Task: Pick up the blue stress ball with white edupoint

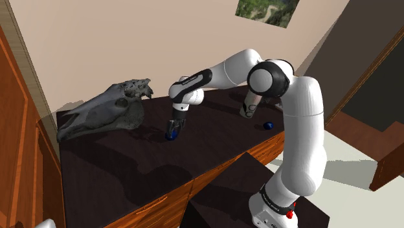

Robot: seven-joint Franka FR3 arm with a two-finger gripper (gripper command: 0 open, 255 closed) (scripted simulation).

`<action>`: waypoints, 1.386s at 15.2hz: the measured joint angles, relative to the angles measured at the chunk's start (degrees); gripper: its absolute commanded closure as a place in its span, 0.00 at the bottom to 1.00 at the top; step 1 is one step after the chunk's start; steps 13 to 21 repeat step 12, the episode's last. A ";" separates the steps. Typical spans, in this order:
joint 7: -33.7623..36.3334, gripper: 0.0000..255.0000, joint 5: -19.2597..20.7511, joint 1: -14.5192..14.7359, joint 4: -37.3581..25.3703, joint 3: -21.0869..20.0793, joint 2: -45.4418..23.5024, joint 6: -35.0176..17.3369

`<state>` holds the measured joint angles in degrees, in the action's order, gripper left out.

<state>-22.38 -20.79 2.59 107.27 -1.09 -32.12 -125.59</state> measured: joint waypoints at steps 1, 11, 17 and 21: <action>0.04 1.00 0.10 -0.07 0.07 0.08 0.54 0.48; 1.86 1.00 1.07 0.00 0.05 0.47 5.90 5.64; 2.04 1.00 1.12 0.04 -0.04 0.48 6.18 5.97; 2.04 1.00 1.12 0.04 -0.04 0.48 6.18 5.97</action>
